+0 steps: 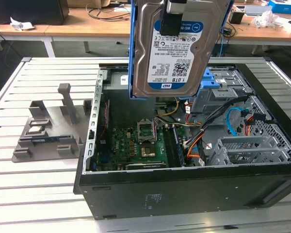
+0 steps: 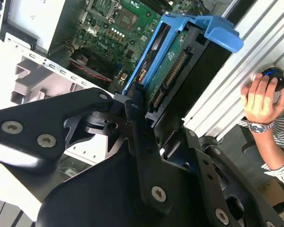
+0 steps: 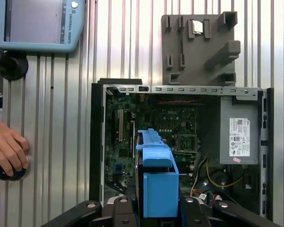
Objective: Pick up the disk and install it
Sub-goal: 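Pick up the disk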
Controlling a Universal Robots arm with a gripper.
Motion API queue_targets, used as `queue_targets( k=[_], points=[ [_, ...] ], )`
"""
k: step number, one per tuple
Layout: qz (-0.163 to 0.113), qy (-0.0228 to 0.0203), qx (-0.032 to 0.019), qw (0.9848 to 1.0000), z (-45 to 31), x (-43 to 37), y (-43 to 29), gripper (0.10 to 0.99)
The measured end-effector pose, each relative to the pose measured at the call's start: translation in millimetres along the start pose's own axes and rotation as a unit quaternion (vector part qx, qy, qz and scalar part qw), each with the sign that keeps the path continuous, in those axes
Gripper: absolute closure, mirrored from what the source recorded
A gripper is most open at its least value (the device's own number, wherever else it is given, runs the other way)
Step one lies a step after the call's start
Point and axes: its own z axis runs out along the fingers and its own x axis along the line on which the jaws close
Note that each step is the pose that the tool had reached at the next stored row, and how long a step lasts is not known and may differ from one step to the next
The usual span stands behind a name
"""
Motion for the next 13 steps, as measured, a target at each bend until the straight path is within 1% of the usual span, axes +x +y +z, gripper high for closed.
queue_targets(
  k=[8,9,11,13],
  points=[
    [0.0,0.0,0.0,1.0,-0.1,13.7,0.3,0.722],
    [0.0,0.0001,0.0,1.0,-0.2,18.2,0.3,0.722],
    [0.0,0.0,0.0,1.0,-0.2,22.2,0.4,0.722],
    [0.0,0.0,0.0,1.0,-0.4,42.8,0.7,0.722]
  ],
)
